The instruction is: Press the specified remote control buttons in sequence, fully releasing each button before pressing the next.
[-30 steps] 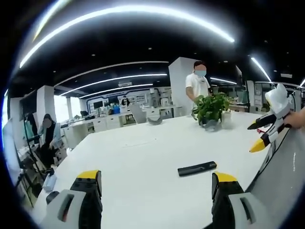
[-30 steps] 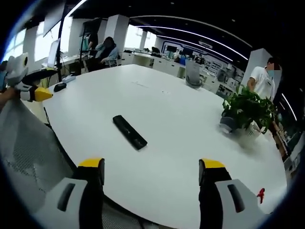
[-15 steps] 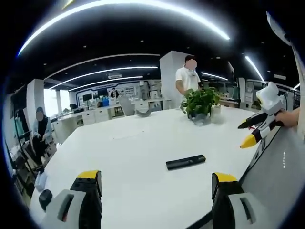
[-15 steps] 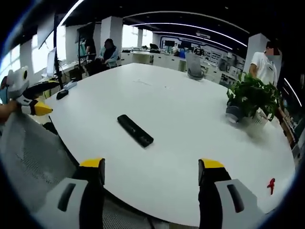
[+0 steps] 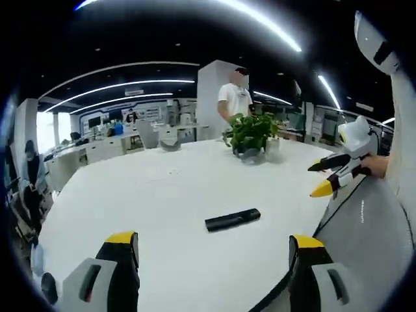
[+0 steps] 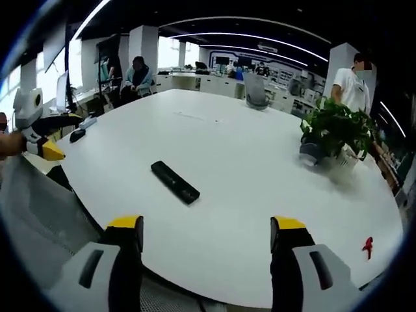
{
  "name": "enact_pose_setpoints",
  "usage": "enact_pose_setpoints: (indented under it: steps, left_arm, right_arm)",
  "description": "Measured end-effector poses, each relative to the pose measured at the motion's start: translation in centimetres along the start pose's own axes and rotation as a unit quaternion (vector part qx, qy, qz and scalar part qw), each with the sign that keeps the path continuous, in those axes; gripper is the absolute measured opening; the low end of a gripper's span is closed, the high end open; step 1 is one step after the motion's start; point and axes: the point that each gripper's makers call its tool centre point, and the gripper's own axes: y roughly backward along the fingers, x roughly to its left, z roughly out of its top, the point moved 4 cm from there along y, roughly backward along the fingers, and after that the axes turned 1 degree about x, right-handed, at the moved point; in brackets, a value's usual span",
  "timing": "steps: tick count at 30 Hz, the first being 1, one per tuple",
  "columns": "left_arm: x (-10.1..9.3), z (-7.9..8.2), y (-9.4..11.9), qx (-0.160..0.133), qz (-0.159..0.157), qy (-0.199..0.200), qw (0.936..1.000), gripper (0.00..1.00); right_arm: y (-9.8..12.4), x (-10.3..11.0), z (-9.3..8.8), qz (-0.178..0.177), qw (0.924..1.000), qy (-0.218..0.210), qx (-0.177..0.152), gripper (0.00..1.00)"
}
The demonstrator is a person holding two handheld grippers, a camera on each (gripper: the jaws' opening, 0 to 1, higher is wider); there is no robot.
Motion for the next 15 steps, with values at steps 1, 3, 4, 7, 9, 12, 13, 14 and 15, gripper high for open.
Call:
enact_pose_setpoints:
  steps: [1, 3, 4, 7, 9, 12, 13, 14, 15]
  left_arm:
    - [0.0, 0.1, -0.6, 0.007, -0.019, 0.001, 0.9998, 1.00]
    - [0.1, 0.3, -1.6, 0.022, -0.052, 0.007, 0.9984, 1.00]
    - [-0.1, 0.3, -2.5, 0.037, -0.085, 0.015, 0.9955, 1.00]
    - [0.6, 0.6, -4.8, 0.051, -0.112, -0.029, 0.9919, 1.00]
    - [1.0, 0.3, -6.4, 0.082, -0.137, -0.062, 0.9853, 1.00]
    - [0.8, 0.6, -8.7, 0.094, -0.179, -0.078, 0.9763, 1.00]
    - [0.7, 0.4, -9.6, 0.103, -0.195, -0.081, 0.9720, 1.00]
    - [0.6, 0.3, -10.1, 0.107, -0.207, -0.086, 0.9688, 1.00]
    - [0.9, -0.2, -11.0, 0.125, -0.214, -0.103, 0.9633, 1.00]
  right_arm:
    - [0.1, 0.0, 0.0, -0.001, 1.0000, 0.004, 0.000, 0.81]
    - [0.2, -0.2, 0.1, -0.011, 0.9999, 0.011, -0.003, 0.79]
    - [0.3, -0.2, 0.2, -0.011, 0.9999, 0.010, -0.005, 0.76]
    - [0.5, -0.3, 0.3, -0.011, 0.9998, 0.011, -0.010, 0.72]
    - [0.5, -0.2, 0.3, -0.008, 0.9999, 0.010, -0.011, 0.72]
    - [0.6, -0.3, 0.3, -0.008, 0.9999, 0.009, -0.009, 0.70]
    - [0.6, -0.4, 0.3, -0.008, 0.9999, 0.007, -0.010, 0.69]
    - [0.6, -0.4, 0.3, -0.008, 0.9999, 0.005, -0.010, 0.68]
    - [0.7, -0.5, 0.3, -0.010, 0.9999, 0.005, -0.010, 0.68]
